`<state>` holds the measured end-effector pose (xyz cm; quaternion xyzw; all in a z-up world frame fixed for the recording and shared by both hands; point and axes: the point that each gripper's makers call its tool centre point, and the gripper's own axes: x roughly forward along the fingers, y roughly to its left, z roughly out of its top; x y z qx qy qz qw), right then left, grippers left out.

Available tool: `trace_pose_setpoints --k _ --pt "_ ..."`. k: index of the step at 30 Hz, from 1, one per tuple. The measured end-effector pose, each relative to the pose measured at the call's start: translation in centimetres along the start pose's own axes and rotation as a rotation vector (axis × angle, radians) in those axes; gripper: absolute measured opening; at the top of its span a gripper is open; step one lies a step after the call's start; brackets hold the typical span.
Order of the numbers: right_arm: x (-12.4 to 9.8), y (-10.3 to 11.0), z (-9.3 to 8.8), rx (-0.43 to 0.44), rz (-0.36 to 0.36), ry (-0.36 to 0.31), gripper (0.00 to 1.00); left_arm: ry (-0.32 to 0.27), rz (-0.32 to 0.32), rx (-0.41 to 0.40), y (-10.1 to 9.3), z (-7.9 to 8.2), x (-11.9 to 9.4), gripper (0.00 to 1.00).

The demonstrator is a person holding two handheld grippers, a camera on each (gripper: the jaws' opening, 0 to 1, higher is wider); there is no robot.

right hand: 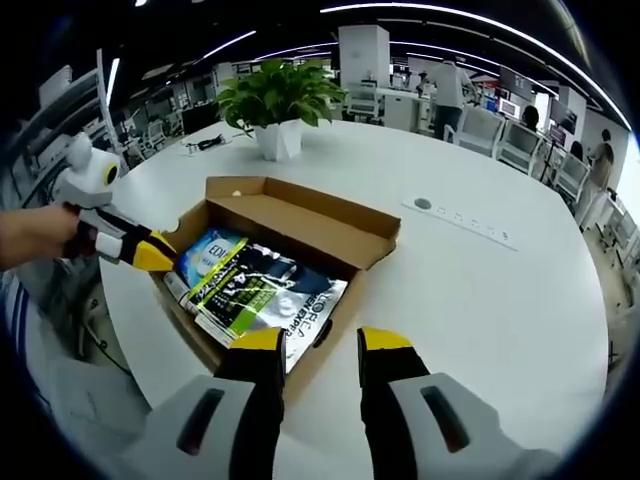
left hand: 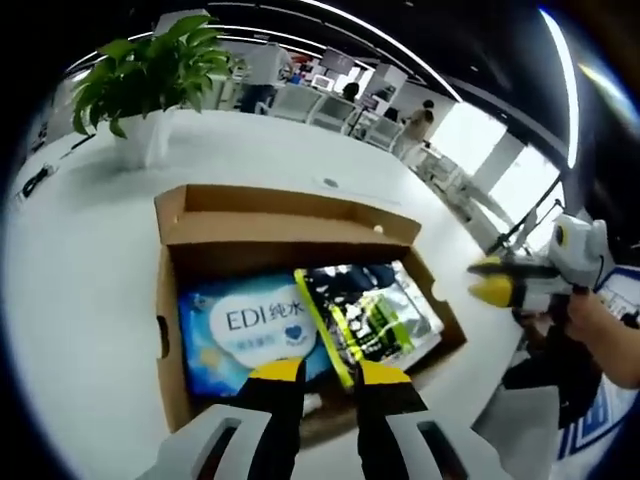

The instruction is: Operate the shoe box by opening the lid, removing the specified soft item, and placing it in the target area until the item is outside and the box remains undamaged.

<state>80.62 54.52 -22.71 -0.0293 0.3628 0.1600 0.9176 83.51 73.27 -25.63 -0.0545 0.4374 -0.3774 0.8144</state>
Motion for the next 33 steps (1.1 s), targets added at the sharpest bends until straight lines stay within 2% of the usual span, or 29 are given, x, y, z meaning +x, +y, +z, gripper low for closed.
trace_pose_setpoints --k 5,8,13,20,26,33 --pt "0.5 -0.7 -0.4 0.01 0.0 0.004 0.26 0.01 -0.012 -0.022 -0.1 0.1 1.0 0.2" --pt "0.4 -0.4 -0.4 0.016 0.004 0.008 0.26 0.002 -0.032 -0.067 0.1 0.6 1.6 0.2" --pt "0.6 -0.6 -0.6 0.021 0.004 0.012 0.26 0.001 -0.037 -0.097 0.5 0.9 2.4 0.2" --pt "1.0 -1.0 -0.5 0.022 0.004 0.014 0.26 0.016 -0.04 -0.104 0.3 0.6 3.2 0.2" --pt "1.2 -1.2 -0.6 0.021 0.003 0.019 0.26 0.019 -0.055 -0.153 0.4 0.6 4.0 0.19" --pt "1.2 -1.1 -0.8 0.018 0.003 0.026 0.25 0.032 -0.06 -0.168 0.1 0.3 4.5 0.18"
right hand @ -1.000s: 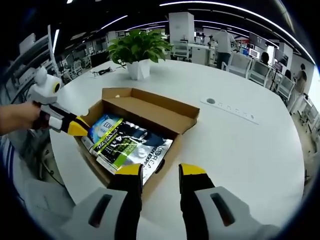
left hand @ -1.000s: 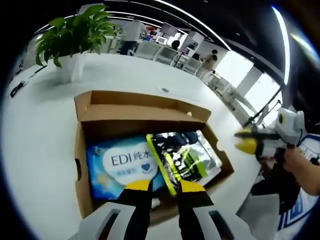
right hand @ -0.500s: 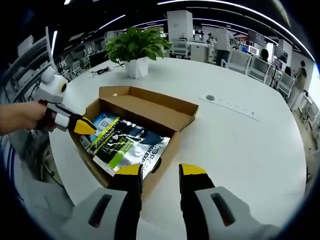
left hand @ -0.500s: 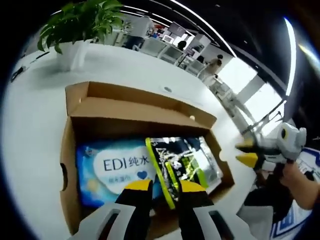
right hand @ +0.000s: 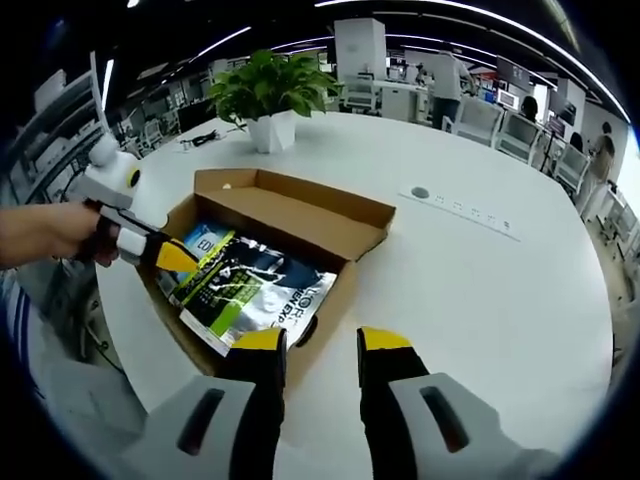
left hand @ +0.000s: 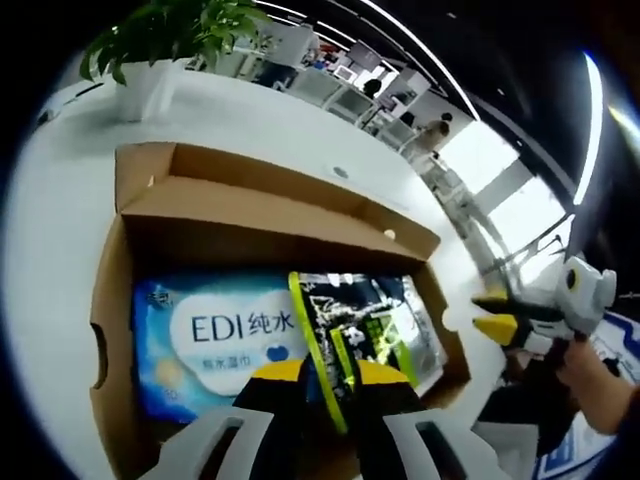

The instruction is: Operate the shoe box by opening the lid, removing the specified soft item, and placing it in the target area until the item is outside and the box remains undamaged.

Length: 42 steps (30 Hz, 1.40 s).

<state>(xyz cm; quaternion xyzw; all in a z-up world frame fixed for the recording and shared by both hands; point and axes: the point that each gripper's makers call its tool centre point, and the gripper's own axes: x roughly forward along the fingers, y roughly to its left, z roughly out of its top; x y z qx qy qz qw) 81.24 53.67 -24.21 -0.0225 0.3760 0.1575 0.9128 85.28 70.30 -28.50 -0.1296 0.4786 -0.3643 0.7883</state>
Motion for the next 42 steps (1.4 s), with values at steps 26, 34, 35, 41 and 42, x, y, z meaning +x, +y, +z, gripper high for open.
trace_pose_setpoints --k 26,34,35,41,42 --pt "0.1 -0.3 -0.2 -0.006 -0.007 0.006 0.25 0.003 -0.015 -0.062 0.1 -0.2 0.7 0.0" --pt "0.1 -0.2 0.5 -0.01 -0.005 -0.004 0.25 0.001 -0.009 -0.059 0.3 -0.2 0.3 0.0" --pt "0.2 -0.2 0.6 -0.009 -0.003 -0.006 0.25 -0.002 -0.005 -0.058 0.4 -0.2 0.1 0.0" --pt "0.4 0.6 1.3 -0.008 0.012 -0.022 0.25 -0.006 0.006 -0.06 1.4 -0.1 -0.6 0.0" --pt "0.5 0.8 1.3 -0.007 0.015 -0.023 0.25 -0.005 0.007 -0.062 1.7 -0.1 -0.7 0.0"
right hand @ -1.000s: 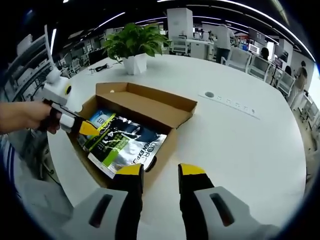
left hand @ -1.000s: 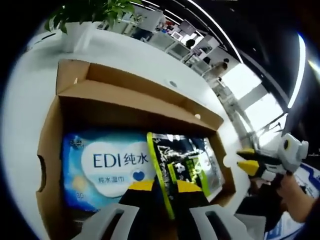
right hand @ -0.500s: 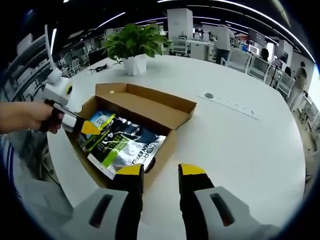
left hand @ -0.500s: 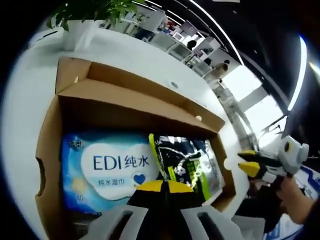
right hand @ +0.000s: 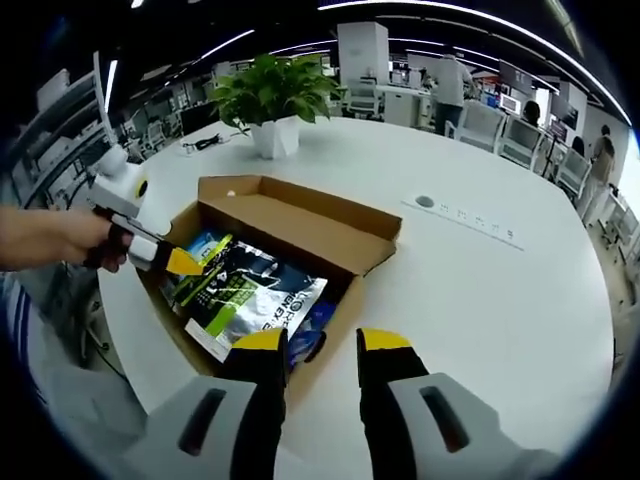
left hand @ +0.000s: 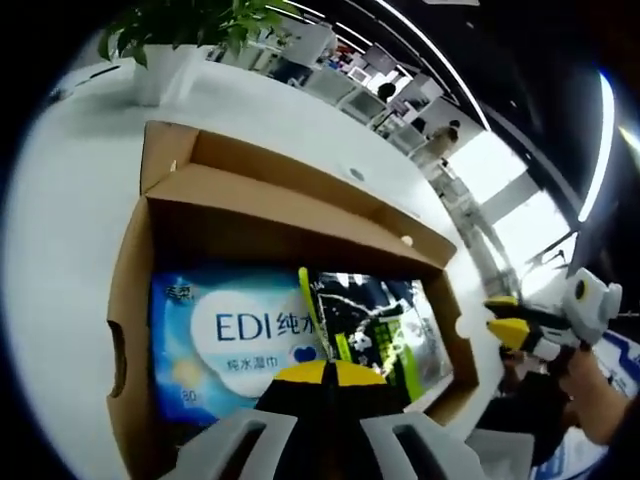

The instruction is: Operate the shoe box by opening the lid, removing the specified soft item, and placing it in the target area until the item is outside and the box remains undamaged.

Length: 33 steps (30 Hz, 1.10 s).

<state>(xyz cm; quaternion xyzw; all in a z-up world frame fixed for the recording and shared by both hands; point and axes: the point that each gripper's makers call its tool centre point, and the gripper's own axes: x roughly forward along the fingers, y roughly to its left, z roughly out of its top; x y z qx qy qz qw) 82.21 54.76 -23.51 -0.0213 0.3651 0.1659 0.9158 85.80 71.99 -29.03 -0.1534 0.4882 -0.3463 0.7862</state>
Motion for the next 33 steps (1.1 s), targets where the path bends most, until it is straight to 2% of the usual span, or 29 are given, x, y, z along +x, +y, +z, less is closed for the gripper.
trace_pose_setpoints --k 3,16,24,31,33 --pt "0.2 1.1 0.1 0.0 0.014 -0.005 0.25 0.001 0.0 -0.003 0.5 0.0 -0.3 0.0" --pt "1.9 3.3 0.1 0.021 0.06 0.008 0.25 0.009 0.006 -0.001 2.1 0.2 -0.7 0.0" --pt "3.9 3.6 -0.5 0.09 0.1 0.032 0.24 0.012 0.01 0.001 2.4 0.1 -0.8 0.0" --pt "4.7 4.6 -1.1 0.197 0.151 0.041 0.23 0.012 0.017 -0.002 2.9 0.1 -0.9 0.0" --pt "4.6 4.7 -1.2 0.205 0.156 0.041 0.23 0.013 0.017 -0.004 3.0 0.1 -0.9 0.0"
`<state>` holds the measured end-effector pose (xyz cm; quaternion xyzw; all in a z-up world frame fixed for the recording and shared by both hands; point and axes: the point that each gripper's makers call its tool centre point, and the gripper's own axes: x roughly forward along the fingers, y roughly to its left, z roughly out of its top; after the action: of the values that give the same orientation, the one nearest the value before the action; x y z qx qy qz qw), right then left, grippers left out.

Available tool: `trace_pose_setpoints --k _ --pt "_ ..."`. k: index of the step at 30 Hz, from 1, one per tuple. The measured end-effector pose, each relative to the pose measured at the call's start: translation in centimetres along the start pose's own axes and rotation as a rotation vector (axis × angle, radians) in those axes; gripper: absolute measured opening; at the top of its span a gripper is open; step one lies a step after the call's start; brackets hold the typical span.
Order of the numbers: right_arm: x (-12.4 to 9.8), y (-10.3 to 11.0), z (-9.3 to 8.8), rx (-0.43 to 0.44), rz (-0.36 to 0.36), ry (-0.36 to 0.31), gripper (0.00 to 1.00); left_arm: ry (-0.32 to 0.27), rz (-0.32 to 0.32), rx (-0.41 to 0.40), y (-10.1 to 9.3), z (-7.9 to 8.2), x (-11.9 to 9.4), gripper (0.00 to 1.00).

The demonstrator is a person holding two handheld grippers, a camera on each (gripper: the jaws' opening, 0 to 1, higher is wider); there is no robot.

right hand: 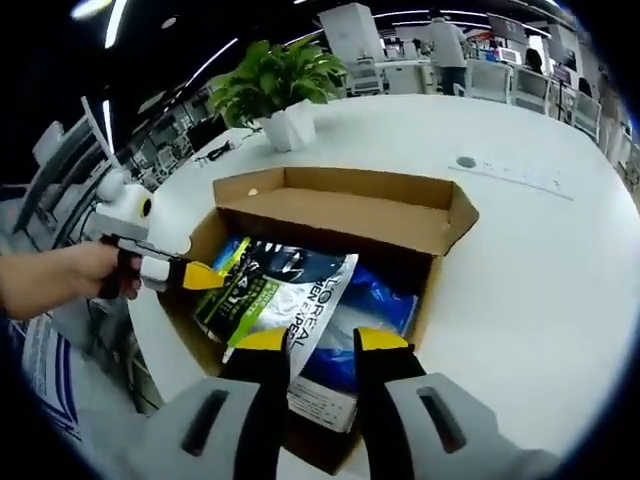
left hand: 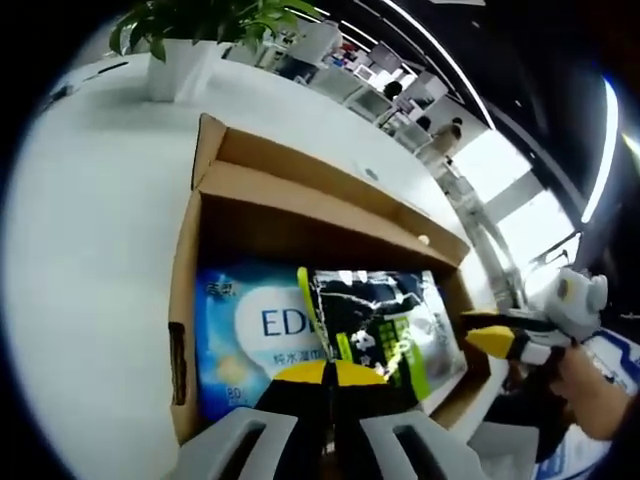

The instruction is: Operate the shoe box by opening the lid, removing the specified soft item, and placing it in the target area until the item is outside and the box remains undamaged.

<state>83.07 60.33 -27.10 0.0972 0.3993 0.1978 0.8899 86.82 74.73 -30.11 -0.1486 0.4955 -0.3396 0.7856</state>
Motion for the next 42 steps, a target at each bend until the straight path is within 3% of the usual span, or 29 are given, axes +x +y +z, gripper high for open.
trace_pose_setpoints --k 8,14,22,31,42 --pt "1.0 0.5 -0.2 0.127 0.091 0.03 0.21 0.002 0.001 0.003 0.0 0.0 0.1 0.0" --pt "1.8 0.7 -0.4 0.167 0.128 0.056 0.2 0.003 0.003 0.01 -0.2 -0.1 0.1 0.0" --pt "2.3 0.7 -0.5 0.17 0.123 0.068 0.15 0.002 0.003 0.014 -0.1 -0.1 0.2 0.0" --pt "2.2 0.9 -0.8 0.143 0.11 0.066 0.01 -0.002 0.005 0.016 0.1 0.0 0.2 0.0" --pt "1.8 1.1 -0.3 0.163 0.101 0.047 0.0 -0.01 0.001 0.021 -0.3 0.3 -0.2 0.0"
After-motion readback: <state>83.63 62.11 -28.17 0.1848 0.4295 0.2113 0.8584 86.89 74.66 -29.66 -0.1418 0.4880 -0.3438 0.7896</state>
